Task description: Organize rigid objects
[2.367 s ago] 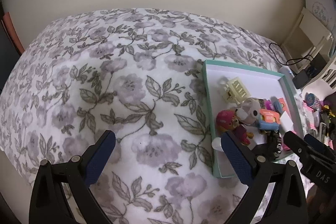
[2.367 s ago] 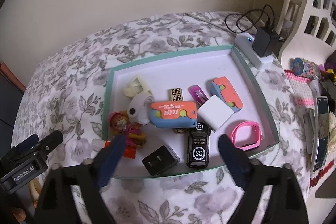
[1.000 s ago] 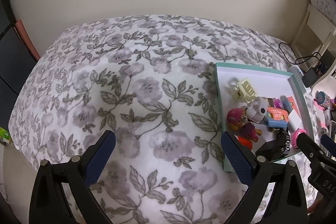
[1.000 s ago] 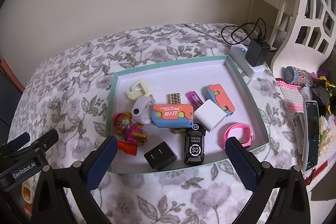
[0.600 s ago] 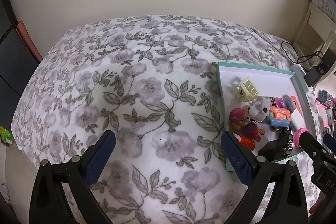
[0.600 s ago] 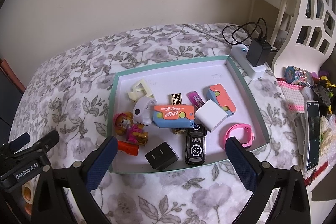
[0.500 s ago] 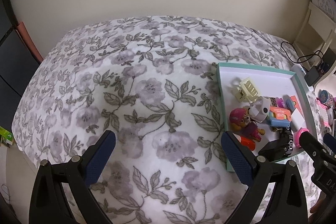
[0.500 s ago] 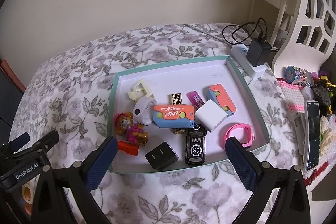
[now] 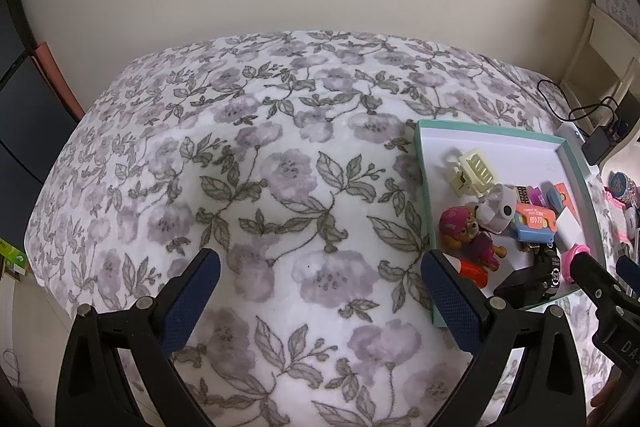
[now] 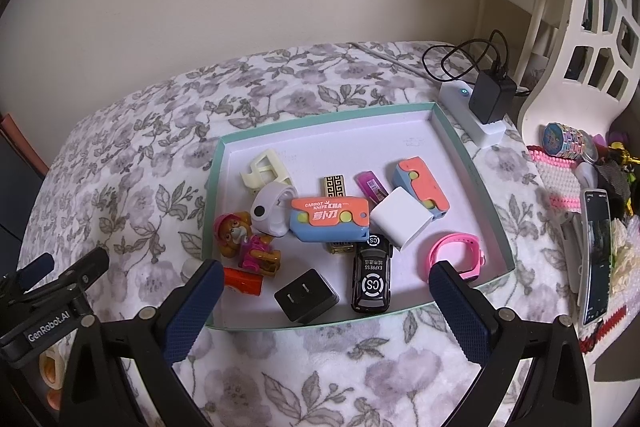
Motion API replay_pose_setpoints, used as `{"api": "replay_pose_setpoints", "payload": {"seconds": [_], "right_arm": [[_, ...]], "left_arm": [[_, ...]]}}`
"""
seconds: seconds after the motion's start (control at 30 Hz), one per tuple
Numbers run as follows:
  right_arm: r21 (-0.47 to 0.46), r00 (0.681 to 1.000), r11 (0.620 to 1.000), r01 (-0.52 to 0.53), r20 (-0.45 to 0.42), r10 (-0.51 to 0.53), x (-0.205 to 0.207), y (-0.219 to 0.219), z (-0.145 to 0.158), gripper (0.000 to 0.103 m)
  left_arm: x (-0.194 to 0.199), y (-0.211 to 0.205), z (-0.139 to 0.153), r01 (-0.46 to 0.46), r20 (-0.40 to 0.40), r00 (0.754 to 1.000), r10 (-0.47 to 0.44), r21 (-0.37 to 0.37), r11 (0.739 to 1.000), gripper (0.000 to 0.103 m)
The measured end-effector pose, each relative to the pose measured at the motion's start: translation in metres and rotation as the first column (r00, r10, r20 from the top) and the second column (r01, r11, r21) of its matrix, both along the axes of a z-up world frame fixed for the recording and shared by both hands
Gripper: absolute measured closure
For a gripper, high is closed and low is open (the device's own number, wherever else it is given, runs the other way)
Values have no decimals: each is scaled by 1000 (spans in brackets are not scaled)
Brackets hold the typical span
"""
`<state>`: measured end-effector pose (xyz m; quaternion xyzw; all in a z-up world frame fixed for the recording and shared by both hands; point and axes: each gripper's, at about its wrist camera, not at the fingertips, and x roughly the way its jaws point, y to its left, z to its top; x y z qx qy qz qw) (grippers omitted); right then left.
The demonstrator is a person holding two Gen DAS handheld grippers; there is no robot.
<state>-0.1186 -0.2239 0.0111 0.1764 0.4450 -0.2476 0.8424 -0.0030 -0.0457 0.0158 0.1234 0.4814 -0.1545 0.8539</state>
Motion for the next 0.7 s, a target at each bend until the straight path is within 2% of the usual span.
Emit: {"api": "replay_pose_setpoints", "payload": {"seconds": [0.7], "right_arm": [[12, 1000, 1000, 7, -10, -7, 0, -2, -4, 0]], "left_arm": [[-1, -3, -5, 1, -8, 1000, -1, 42, 999, 3]]}}
